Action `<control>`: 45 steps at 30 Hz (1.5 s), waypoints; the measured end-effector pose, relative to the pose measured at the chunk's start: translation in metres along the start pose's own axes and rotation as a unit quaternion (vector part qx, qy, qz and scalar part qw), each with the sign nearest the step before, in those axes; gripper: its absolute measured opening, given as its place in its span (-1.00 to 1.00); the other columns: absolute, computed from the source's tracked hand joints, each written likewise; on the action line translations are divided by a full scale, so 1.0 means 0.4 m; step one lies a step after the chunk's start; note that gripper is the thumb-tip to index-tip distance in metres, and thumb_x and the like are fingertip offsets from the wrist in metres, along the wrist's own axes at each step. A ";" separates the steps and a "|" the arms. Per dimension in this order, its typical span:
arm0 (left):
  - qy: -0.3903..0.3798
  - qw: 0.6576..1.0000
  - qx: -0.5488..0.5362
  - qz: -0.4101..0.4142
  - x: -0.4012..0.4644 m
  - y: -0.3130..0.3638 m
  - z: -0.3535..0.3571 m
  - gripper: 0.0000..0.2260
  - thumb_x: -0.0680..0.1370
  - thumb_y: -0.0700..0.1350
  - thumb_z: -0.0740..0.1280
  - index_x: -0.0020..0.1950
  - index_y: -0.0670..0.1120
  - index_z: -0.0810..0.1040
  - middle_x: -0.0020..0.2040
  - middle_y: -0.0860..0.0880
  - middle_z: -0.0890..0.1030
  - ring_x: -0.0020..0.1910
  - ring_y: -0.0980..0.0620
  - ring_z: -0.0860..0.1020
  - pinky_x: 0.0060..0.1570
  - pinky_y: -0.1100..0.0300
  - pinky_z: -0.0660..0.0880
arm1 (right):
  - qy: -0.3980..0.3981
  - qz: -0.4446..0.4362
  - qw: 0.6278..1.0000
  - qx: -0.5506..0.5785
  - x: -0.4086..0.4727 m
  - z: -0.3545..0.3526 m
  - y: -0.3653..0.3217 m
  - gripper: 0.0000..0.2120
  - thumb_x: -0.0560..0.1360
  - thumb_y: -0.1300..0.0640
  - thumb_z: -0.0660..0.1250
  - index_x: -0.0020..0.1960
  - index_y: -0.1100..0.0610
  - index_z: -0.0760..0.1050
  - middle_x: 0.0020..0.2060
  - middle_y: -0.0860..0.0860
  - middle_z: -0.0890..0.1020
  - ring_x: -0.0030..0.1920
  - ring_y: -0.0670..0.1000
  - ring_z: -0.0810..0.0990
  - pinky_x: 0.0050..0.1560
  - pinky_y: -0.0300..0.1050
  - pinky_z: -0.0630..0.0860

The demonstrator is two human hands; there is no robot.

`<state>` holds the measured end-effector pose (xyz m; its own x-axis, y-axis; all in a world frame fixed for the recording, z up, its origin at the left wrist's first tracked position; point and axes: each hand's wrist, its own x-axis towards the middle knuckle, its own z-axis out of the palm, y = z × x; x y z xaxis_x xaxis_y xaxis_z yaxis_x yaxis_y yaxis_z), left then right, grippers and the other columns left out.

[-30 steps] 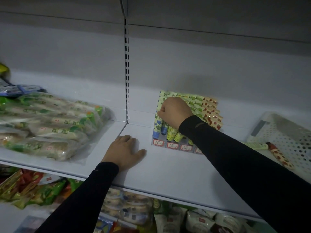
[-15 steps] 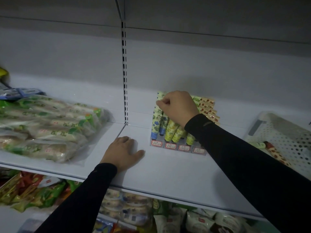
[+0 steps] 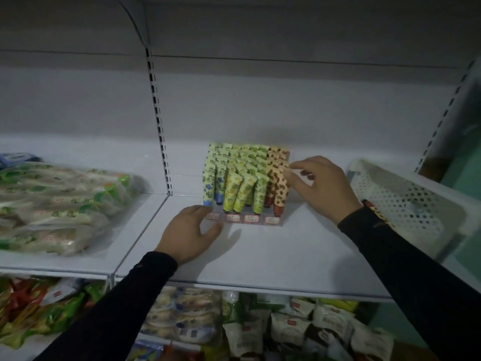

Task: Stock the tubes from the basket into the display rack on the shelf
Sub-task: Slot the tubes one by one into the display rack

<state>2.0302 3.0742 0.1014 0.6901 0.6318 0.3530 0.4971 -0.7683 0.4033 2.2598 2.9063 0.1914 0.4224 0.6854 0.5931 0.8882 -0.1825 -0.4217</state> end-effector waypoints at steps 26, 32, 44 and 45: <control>-0.179 0.969 0.015 0.172 0.291 0.529 0.381 -0.56 0.64 -0.09 0.18 0.52 -0.15 0.29 0.39 -0.16 0.42 0.34 -0.14 0.38 0.30 0.05 0.36 | -0.122 0.300 0.939 -0.118 -0.167 -0.054 0.412 -0.72 0.51 0.08 0.28 -0.23 0.30 0.50 -0.28 0.20 0.59 -0.20 0.16 0.56 -0.16 -0.04 0.45; -0.156 0.966 0.050 0.198 0.342 0.559 0.444 -0.57 0.62 -0.14 0.17 0.49 -0.16 0.31 0.35 -0.17 0.44 0.29 -0.18 0.40 0.20 0.00 0.41 | -0.030 0.278 0.954 -0.108 -0.104 -0.055 0.438 -0.74 0.59 0.15 0.20 -0.06 0.34 0.51 -0.11 0.27 0.57 -0.13 0.18 0.51 -0.15 -0.10 0.36; -0.164 0.971 0.090 0.151 0.291 0.550 0.398 -0.70 0.54 -0.11 0.23 0.25 -0.15 0.43 0.10 -0.16 0.52 0.10 -0.18 0.49 -0.04 0.09 0.36 | -0.076 0.306 0.891 -0.327 -0.072 0.017 0.474 -0.70 0.58 0.14 0.18 0.29 0.17 0.39 0.13 0.19 0.51 0.13 0.21 0.51 0.14 -0.01 0.40; -0.176 0.969 0.098 0.145 0.286 0.552 0.387 -0.70 0.54 -0.10 0.24 0.24 -0.15 0.42 0.11 -0.15 0.51 0.12 -0.17 0.50 -0.05 0.10 0.35 | -0.071 0.300 0.891 -0.332 -0.073 0.018 0.468 -0.75 0.58 0.15 0.17 0.22 0.20 0.41 0.09 0.20 0.50 0.09 0.22 0.52 0.10 0.00 0.42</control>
<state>2.3001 2.9610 0.1003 0.9354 0.3380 0.1042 0.3211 -0.9350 0.1505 2.4124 2.8571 0.0901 0.8727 0.3972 0.2840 0.4404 -0.8914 -0.1066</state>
